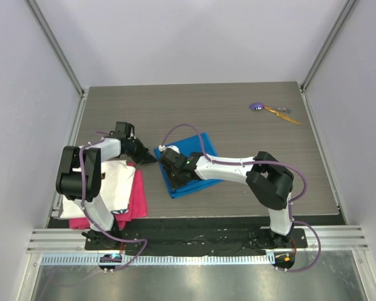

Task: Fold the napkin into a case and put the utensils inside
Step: Smooth out the square-folded napkin at the center of the board.

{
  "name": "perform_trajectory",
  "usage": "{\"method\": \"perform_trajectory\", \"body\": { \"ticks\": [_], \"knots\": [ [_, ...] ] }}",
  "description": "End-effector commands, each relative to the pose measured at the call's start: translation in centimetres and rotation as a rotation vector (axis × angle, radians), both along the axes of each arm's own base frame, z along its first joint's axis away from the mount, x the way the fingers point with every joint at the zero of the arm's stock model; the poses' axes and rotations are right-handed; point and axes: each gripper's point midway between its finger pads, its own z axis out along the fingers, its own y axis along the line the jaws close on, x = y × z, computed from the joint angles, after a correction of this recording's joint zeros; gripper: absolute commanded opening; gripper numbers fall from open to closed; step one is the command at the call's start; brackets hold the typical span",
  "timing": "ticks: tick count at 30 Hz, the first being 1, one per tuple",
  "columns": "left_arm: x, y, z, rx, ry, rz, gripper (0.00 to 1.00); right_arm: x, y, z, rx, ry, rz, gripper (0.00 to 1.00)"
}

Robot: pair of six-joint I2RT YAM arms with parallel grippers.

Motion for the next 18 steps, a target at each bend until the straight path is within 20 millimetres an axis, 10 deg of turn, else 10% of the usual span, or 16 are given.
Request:
{"method": "perform_trajectory", "body": {
  "ticks": [1,18],
  "knots": [
    [1.0,0.0,-0.1,-0.011,-0.016,0.005,0.00,0.2,1.4,3.4,0.092,-0.035,0.000,0.01],
    [0.9,0.7,-1.5,0.032,0.025,0.050,0.00,-2.2,1.6,1.3,0.125,0.057,0.014,0.01]
  ]
}}
